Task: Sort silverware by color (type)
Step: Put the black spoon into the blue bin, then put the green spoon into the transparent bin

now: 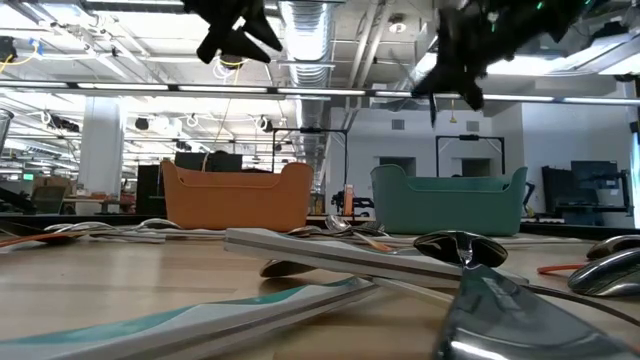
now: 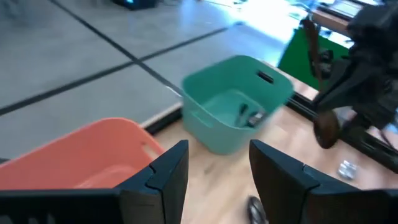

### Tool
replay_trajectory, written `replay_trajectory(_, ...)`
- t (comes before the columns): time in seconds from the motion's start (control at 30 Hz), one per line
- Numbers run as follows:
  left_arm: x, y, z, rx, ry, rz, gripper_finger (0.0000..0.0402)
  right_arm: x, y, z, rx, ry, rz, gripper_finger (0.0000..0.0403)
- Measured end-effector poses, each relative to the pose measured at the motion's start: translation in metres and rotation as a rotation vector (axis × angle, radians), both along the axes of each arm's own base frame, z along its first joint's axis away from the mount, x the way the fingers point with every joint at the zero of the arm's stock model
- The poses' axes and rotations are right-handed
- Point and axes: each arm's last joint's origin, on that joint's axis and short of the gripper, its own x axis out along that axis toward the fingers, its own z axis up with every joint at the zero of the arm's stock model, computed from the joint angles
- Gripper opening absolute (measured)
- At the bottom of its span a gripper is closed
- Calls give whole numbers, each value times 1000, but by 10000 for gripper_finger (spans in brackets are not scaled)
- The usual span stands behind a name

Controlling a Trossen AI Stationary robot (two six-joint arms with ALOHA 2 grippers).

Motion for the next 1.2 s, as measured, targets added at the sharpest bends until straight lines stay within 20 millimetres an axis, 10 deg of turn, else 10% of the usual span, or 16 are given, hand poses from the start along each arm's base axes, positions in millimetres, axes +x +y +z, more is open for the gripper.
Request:
replay_trajectory(0.33, -19, 43, 1, 248, 217, 148, 155, -24, -81, -44, -233, 434, -133, 21)
replay_trajectory(0.6, -46, 93, 12, 283, 117, 147, 155, -28, -100, -76, -211, 737, -42, 67)
replay_trajectory(0.9, -60, 109, 14, 243, 33, 45, 155, -20, -108, -44, -161, 622, -256, 171)
replay_trajectory(1.2, -31, 75, 14, 125, -73, -137, 155, -19, -93, -15, 186, 303, -225, 224)
